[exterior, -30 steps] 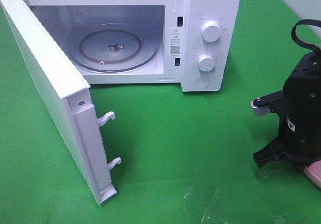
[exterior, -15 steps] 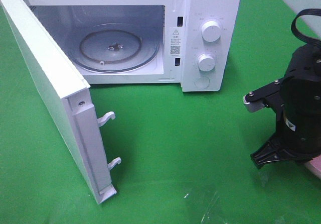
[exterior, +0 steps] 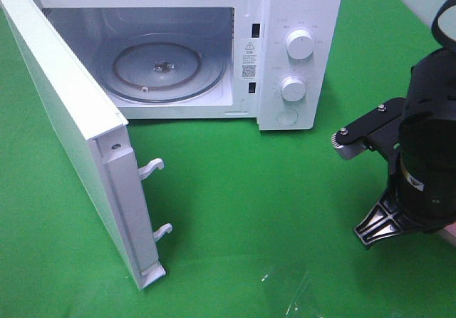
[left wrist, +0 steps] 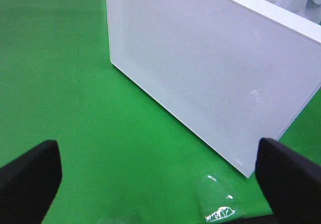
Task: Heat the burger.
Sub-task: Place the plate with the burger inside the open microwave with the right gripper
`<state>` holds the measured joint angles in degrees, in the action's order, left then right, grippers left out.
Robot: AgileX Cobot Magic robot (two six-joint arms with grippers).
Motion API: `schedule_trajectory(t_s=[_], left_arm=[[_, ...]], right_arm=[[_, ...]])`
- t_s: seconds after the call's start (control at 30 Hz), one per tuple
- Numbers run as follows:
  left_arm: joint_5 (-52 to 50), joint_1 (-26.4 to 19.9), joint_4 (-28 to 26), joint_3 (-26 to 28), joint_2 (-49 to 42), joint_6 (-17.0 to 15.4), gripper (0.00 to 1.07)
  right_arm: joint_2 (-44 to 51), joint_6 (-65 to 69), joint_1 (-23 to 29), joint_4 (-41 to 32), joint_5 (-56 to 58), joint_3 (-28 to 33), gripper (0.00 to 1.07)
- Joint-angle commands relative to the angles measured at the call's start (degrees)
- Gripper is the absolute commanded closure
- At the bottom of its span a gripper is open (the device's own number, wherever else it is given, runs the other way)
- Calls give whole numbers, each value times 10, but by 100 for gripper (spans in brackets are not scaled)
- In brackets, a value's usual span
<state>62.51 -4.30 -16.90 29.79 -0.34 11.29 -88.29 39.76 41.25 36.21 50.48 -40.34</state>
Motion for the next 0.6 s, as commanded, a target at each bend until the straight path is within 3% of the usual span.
schedule_trajectory(t_s=[0.03, 0.6], left_arm=[[-10, 1, 1, -2, -2, -2, 10], [-10, 1, 1, -2, -2, -2, 10]], right_arm=[[22, 5, 44, 29, 39, 0, 107], [38, 6, 198, 24, 56, 66, 107]])
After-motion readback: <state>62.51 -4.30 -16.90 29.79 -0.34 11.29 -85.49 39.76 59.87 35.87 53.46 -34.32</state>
